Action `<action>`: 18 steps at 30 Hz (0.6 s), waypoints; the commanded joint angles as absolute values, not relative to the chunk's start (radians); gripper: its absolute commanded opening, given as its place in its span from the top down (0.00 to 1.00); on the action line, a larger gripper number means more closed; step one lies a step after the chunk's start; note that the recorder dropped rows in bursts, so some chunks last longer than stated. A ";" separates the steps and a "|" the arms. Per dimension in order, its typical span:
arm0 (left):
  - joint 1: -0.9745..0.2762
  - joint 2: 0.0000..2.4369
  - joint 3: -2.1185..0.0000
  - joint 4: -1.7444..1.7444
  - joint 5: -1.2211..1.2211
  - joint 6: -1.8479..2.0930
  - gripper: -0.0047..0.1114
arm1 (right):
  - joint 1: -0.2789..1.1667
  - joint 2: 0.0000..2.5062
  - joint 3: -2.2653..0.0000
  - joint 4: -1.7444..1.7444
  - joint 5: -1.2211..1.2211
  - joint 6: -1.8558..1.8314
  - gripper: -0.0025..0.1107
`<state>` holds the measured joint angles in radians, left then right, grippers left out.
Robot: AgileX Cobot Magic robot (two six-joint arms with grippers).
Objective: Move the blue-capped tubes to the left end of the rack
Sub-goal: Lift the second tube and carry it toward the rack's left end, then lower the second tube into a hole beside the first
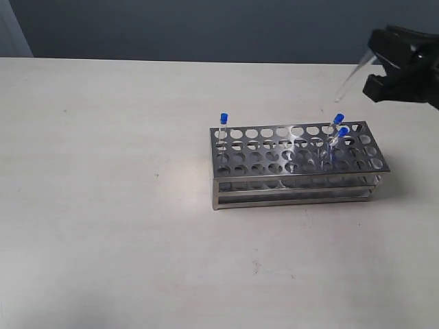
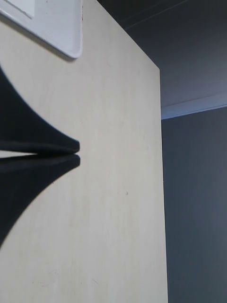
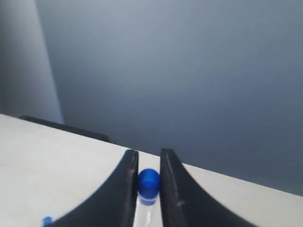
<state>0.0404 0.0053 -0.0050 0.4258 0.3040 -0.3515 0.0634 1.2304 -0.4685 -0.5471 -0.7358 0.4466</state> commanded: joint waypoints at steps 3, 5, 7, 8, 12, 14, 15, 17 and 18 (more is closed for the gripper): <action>0.037 0.000 -0.003 0.431 0.294 -0.357 0.96 | 0.150 1.330 -0.628 -0.887 -0.754 0.692 0.99; 0.037 0.000 -0.003 0.431 0.294 -0.357 0.96 | 0.209 1.378 -0.665 -0.915 -0.754 0.690 0.99; 0.037 0.000 -0.003 0.431 0.294 -0.357 0.96 | 0.266 1.436 -0.702 -0.918 -0.752 0.668 0.99; 0.037 0.000 -0.003 0.431 0.294 -0.357 0.96 | 0.287 1.458 -0.717 -0.915 -0.750 0.656 0.99; 0.037 0.000 -0.003 0.431 0.294 -0.357 0.96 | 0.319 1.547 -0.770 -0.884 -0.739 0.626 0.99; 0.037 0.000 -0.003 0.431 0.294 -0.357 0.96 | 0.322 1.585 -0.785 -0.885 -0.739 0.626 0.99; 0.037 0.000 -0.003 0.431 0.294 -0.357 0.96 | 0.327 1.599 -0.789 -0.887 -0.741 0.626 0.99; 0.037 0.000 -0.003 0.431 0.294 -0.357 0.96 | 0.334 1.630 -0.796 -0.887 -0.740 0.628 0.99; 0.037 0.000 -0.003 0.431 0.294 -0.357 0.96 | 0.338 1.640 -0.800 -0.887 -0.740 0.628 0.99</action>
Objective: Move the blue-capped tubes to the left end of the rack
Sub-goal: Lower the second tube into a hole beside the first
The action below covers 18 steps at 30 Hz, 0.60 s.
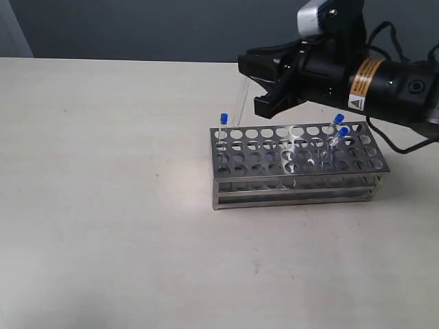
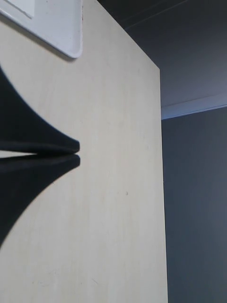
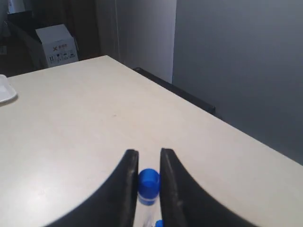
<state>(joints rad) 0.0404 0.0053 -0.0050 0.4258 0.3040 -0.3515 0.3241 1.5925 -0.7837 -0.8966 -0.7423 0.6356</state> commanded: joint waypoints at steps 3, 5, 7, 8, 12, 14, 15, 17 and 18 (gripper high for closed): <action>0.037 0.000 -0.003 0.431 0.294 -0.357 0.96 | 0.342 1.670 -0.803 -0.881 -0.762 0.628 0.99; 0.037 0.000 -0.003 0.431 0.294 -0.357 0.96 | 0.346 1.682 -0.803 -0.877 -0.780 0.624 0.99; 0.037 0.000 -0.003 0.431 0.294 -0.357 0.96 | 0.350 1.692 -0.803 -0.877 -0.785 0.624 0.99; 0.037 0.000 -0.003 0.431 0.294 -0.357 0.96 | 0.352 1.695 -0.803 -0.877 -0.790 0.624 0.99; 0.037 0.000 -0.003 0.431 0.294 -0.357 0.96 | 0.352 1.720 -0.803 -0.861 -0.795 0.610 0.99; 0.037 0.000 -0.003 0.431 0.296 -0.357 0.96 | 0.352 1.733 -0.803 -0.854 -0.801 0.591 0.99; 0.037 0.000 -0.003 0.431 0.296 -0.357 0.96 | 0.352 1.737 -0.805 -0.854 -0.803 0.591 0.99; 0.037 0.000 -0.003 0.431 0.296 -0.357 0.96 | 0.352 1.745 -0.814 -0.856 -0.804 0.591 0.99; 0.037 0.000 -0.003 0.431 0.296 -0.357 0.96 | 0.352 1.750 -0.819 -0.856 -0.807 0.591 0.99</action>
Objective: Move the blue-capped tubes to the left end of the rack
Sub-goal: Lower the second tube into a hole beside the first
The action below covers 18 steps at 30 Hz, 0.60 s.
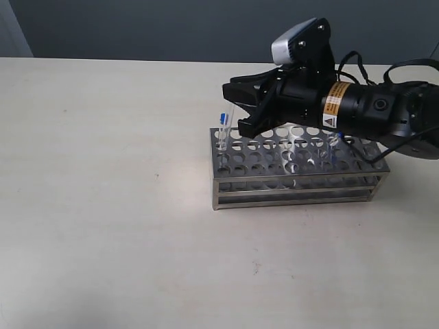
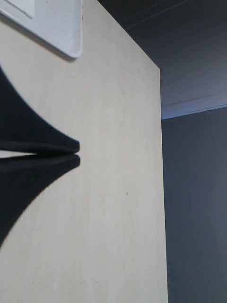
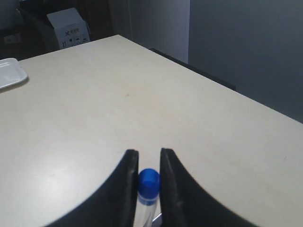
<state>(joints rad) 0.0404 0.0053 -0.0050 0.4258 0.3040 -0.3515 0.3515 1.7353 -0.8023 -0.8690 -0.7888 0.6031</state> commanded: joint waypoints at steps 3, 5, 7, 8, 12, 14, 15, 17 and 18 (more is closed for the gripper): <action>0.037 0.000 -0.003 0.431 0.296 -0.357 0.96 | 0.352 1.766 -0.834 -0.860 -0.819 0.594 0.99; 0.037 0.000 -0.003 0.431 0.296 -0.357 0.96 | 0.352 1.779 -0.843 -0.863 -0.827 0.596 0.99; 0.037 0.000 -0.003 0.431 0.296 -0.357 0.96 | 0.352 1.791 -0.844 -0.863 -0.825 0.596 0.99; 0.037 0.000 -0.003 0.431 0.296 -0.357 0.96 | 0.352 1.794 -0.844 -0.866 -0.822 0.596 0.99; 0.037 0.000 -0.003 0.431 0.296 -0.357 0.96 | 0.352 1.798 -0.844 -0.870 -0.818 0.596 0.99; 0.037 0.000 -0.003 0.431 0.296 -0.357 0.96 | 0.352 1.798 -0.844 -0.870 -0.820 0.596 0.99; 0.037 0.000 -0.003 0.431 0.296 -0.357 0.96 | 0.352 1.798 -0.844 -0.870 -0.820 0.596 0.99; 0.037 0.000 -0.003 0.431 0.296 -0.357 0.96 | 0.352 1.798 -0.844 -0.873 -0.818 0.596 0.99; 0.037 0.000 -0.003 0.431 0.296 -0.357 0.96 | 0.352 1.798 -0.844 -0.875 -0.818 0.596 0.99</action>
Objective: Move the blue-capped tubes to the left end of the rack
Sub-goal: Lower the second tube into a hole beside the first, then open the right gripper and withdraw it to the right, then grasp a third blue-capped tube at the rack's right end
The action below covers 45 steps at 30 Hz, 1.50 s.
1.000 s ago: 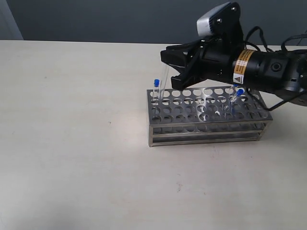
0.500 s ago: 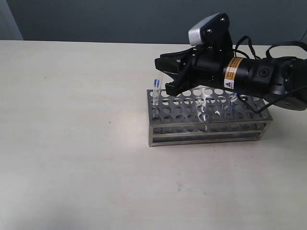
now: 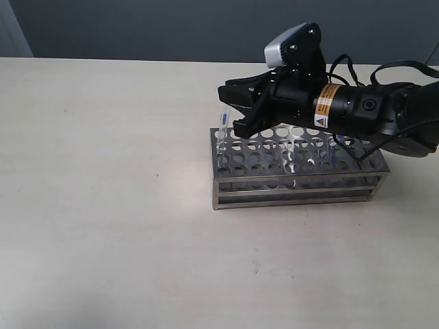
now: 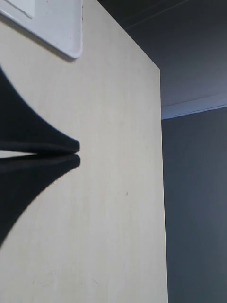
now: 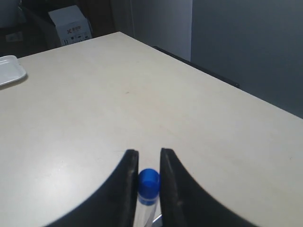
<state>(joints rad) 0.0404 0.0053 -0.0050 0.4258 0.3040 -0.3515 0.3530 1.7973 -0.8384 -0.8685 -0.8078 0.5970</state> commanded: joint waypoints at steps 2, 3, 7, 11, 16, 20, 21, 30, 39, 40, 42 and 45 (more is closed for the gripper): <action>0.037 0.000 -0.003 0.431 0.296 -0.357 0.96 | 0.352 1.798 -0.844 -0.889 -0.818 0.596 0.99; 0.037 0.000 -0.003 0.431 0.296 -0.357 0.96 | 0.352 1.798 -0.844 -0.897 -0.818 0.596 0.98; 0.037 0.000 -0.003 0.431 0.296 -0.357 0.96 | 0.352 1.800 -0.844 -0.955 -0.818 0.596 0.86; 0.037 0.000 -0.003 0.431 0.296 -0.357 0.96 | 0.352 1.800 -0.844 -0.970 -0.816 0.603 0.62; 0.037 0.000 -0.003 0.431 0.296 -0.357 0.96 | 0.352 1.791 -0.844 -0.964 -0.827 0.603 0.65; 0.037 0.000 -0.003 0.431 0.296 -0.357 0.96 | 0.350 1.724 -0.844 -0.868 -0.778 0.613 0.68; 0.037 0.000 -0.003 0.431 0.296 -0.357 0.96 | 0.350 1.703 -0.844 -0.846 -0.735 0.607 0.68; 0.037 0.000 -0.003 0.431 0.294 -0.357 0.96 | 0.350 1.496 -0.827 -0.806 -0.214 0.507 0.68; 0.037 0.000 -0.003 0.431 0.294 -0.357 0.96 | 0.184 1.431 -0.586 -0.633 -0.519 0.440 0.68; 0.037 0.000 -0.003 0.431 0.294 -0.357 0.96 | 0.164 1.431 -0.558 -0.621 -0.541 0.432 0.68; 0.037 0.000 -0.003 0.431 0.294 -0.357 0.96 | 0.120 1.427 -0.502 -0.613 -0.620 0.422 0.68; 0.037 0.000 -0.003 0.431 0.294 -0.357 0.96 | 0.079 1.427 -0.439 -0.613 -0.738 0.418 0.68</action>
